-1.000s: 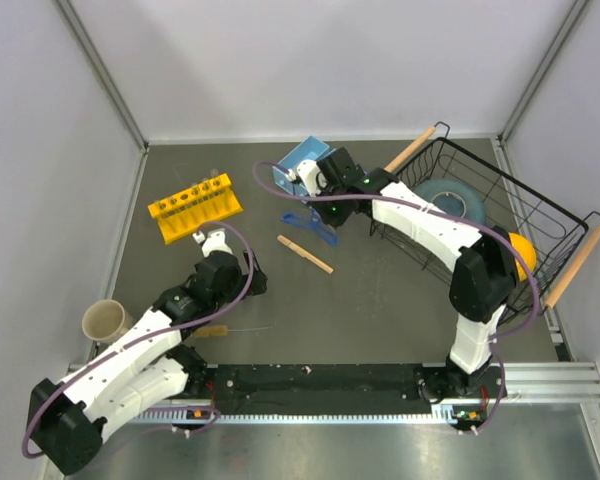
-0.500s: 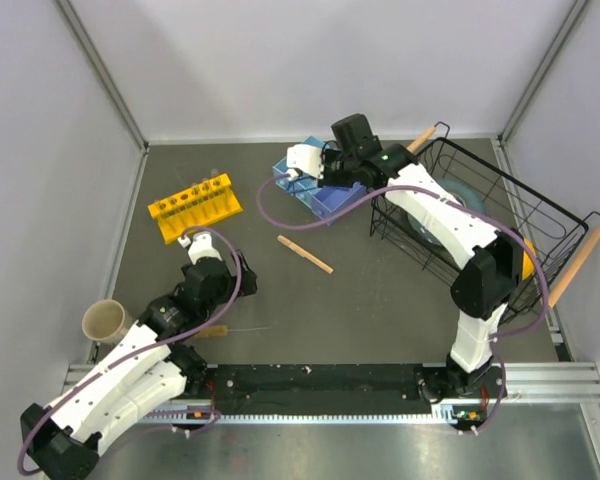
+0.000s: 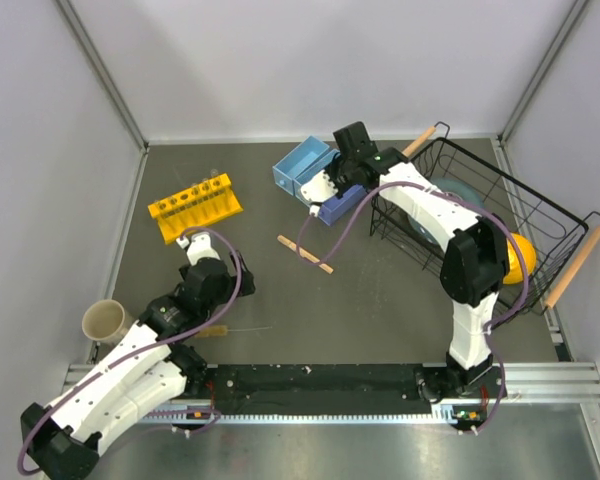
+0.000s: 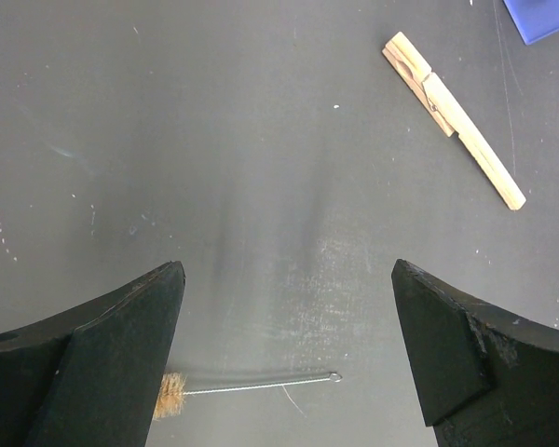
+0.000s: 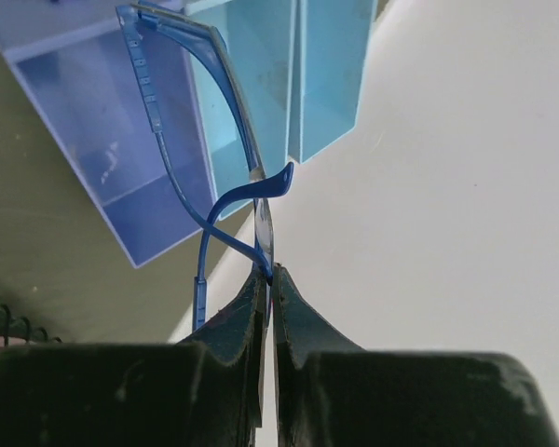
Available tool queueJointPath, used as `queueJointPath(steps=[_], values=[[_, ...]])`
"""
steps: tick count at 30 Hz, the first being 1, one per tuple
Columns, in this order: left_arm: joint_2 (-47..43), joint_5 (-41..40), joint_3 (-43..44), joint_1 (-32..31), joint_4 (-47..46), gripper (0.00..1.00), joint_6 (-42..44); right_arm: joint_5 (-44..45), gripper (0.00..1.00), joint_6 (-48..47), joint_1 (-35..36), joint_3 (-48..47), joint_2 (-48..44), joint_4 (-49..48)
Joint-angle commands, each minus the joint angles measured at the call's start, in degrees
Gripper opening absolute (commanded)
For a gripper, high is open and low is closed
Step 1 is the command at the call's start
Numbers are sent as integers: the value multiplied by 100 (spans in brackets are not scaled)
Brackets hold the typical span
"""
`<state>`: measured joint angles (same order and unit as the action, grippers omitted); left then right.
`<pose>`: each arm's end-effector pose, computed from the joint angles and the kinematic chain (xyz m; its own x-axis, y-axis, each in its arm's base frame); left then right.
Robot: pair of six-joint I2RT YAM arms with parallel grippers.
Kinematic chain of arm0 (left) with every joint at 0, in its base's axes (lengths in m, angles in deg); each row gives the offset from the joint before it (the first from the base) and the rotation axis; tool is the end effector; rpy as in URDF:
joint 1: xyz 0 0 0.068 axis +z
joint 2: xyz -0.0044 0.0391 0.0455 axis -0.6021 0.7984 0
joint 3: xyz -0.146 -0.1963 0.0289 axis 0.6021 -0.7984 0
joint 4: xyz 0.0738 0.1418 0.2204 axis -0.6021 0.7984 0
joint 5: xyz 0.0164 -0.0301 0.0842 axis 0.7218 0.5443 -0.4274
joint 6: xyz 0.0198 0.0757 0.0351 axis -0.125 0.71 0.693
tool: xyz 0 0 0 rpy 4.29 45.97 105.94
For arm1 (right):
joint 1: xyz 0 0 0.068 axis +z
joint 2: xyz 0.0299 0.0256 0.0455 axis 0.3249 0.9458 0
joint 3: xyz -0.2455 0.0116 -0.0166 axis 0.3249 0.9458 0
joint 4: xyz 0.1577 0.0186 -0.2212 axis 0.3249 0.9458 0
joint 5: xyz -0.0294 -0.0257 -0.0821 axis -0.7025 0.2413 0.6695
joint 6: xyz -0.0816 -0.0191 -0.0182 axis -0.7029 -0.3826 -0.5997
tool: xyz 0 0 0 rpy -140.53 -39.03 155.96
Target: Organize the chemistry lab equipment
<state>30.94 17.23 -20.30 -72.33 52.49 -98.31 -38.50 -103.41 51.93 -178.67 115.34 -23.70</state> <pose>0.1861 -0.0961 0.1940 -0.5779 -0.3253 -0.7485 -0.1150 0.9404 -0.3200 0.3955 0.2604 0.2567 0.6495 -0.7565 0.0764 -0.5025 -0.5025 -0.7035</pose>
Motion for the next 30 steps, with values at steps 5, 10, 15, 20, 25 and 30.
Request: queueJointPath(steps=[5, 10, 15, 20, 25, 30], values=[[-245, -233, -71, -2, 25, 99, 10, 154, 1, -1055, -194, 321, 66, -247], [-174, -189, -44, -2, -46, 99, 63, 215, 2, -985, -247, 313, 242, -247], [-130, -180, -18, 7, -46, 99, 46, 206, 4, -976, -256, 330, 409, -256], [-166, -171, -9, 7, -55, 99, 46, 215, 34, -950, -247, 304, 480, -256], [-95, -49, 35, -2, -160, 99, 46, 145, 61, -608, -212, -29, 261, -256], [-95, 57, 166, 7, -187, 99, 10, -4, 82, 706, 50, -250, -187, -256]])
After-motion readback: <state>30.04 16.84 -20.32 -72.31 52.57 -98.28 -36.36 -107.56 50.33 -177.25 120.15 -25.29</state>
